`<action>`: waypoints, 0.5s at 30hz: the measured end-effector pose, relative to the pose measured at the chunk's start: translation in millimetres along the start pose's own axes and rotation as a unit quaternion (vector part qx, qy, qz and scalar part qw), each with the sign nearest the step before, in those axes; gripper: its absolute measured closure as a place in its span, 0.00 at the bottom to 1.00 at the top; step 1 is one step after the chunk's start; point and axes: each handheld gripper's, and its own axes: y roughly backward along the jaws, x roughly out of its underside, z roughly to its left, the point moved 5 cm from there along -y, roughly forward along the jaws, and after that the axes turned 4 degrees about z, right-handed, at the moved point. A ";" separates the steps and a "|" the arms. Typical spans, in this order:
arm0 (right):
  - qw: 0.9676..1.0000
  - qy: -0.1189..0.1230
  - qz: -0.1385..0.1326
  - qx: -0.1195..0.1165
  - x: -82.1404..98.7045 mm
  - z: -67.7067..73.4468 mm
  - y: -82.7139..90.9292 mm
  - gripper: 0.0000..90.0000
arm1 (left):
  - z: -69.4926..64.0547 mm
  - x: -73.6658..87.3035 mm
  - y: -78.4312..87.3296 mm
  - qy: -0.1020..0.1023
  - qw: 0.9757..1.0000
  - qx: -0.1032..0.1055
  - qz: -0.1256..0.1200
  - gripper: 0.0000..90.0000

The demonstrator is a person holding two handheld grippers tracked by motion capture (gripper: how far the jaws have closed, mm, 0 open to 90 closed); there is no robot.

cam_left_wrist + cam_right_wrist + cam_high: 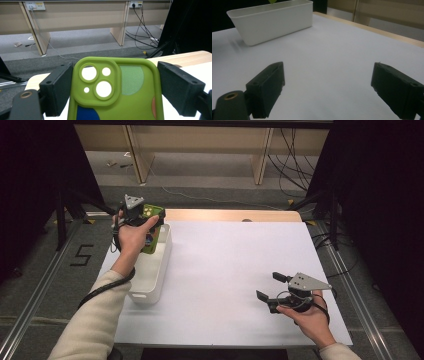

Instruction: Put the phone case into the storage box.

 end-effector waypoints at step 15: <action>1.000 0.000 0.001 0.000 0.0 0.1 0.0 0.14 | 3.8 1.1 -5.1 0.007 1.000 -0.004 0.001 0.18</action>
